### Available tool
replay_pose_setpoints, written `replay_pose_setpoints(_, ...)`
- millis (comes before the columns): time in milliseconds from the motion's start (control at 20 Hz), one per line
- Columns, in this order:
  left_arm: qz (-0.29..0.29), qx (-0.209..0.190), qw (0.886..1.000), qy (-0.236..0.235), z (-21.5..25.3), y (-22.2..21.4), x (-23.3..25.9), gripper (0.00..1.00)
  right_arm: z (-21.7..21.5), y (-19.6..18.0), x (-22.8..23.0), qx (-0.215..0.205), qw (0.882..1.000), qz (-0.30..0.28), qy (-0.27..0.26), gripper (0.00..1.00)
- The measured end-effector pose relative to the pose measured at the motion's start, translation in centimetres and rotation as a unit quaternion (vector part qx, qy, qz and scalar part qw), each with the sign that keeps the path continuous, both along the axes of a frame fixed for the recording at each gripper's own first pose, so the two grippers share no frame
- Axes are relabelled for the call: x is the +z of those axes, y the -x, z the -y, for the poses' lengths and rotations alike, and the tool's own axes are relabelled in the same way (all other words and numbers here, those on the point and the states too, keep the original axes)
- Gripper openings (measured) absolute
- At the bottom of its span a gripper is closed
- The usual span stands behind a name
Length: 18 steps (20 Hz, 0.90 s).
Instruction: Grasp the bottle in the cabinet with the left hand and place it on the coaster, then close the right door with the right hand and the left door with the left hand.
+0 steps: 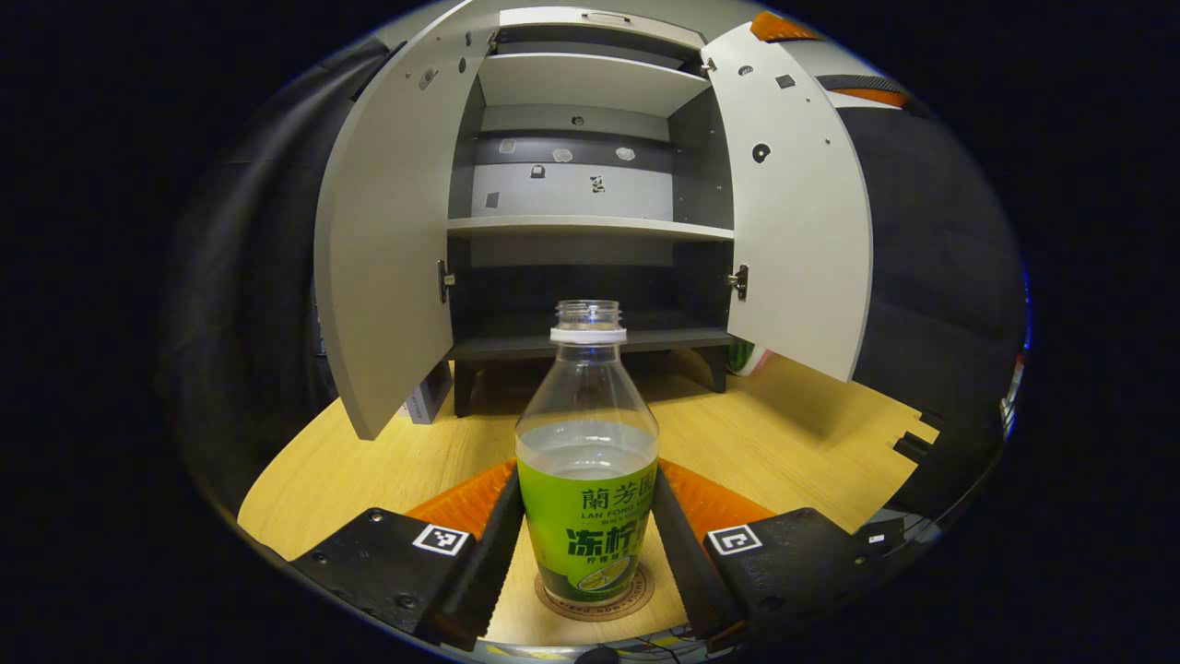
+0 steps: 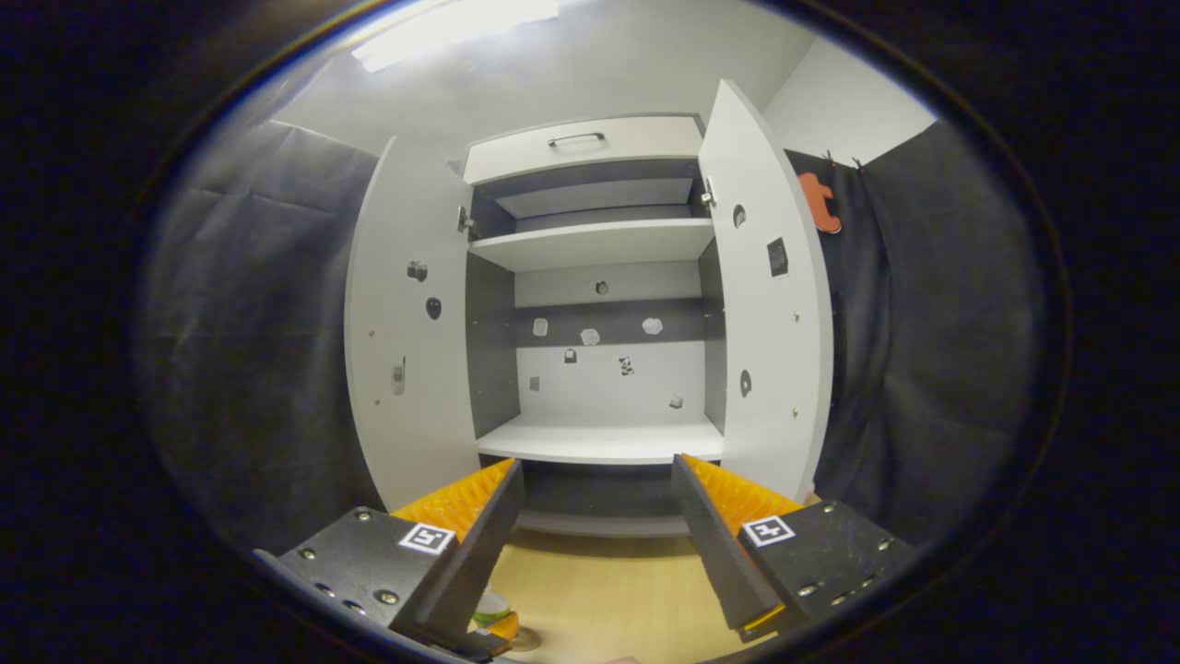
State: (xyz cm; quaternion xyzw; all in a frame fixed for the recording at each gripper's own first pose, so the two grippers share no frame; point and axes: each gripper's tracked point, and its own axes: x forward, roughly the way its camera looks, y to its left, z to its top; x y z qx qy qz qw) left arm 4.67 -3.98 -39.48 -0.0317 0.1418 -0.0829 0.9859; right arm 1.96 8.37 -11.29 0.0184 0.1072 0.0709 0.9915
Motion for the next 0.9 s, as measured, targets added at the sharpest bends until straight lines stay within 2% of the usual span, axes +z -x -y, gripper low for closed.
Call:
replay_pose_setpoints(350, 0.0, -0.012, 1.0, -0.021, 0.3, -0.3, -0.7, 0.82, -1.0, -1.1, -0.6, 0.017, 1.0, 0.0, 0.011, 0.98)
replay_pose_setpoints(700, -0.018, -0.029, 0.999, -0.015, 0.5, 0.4, 1.0, 0.85, 2.5, -0.8, -0.2, -0.009, 1.0, 0.007, 0.004, 0.98)
replay_pose_setpoints(900, 0.006, -0.035, 0.999, -0.034, 0.3, 0.4, 4.0, 0.85, 5.1, 0.0, 0.5, -0.025, 1.0, 0.015, 0.001, 0.98)
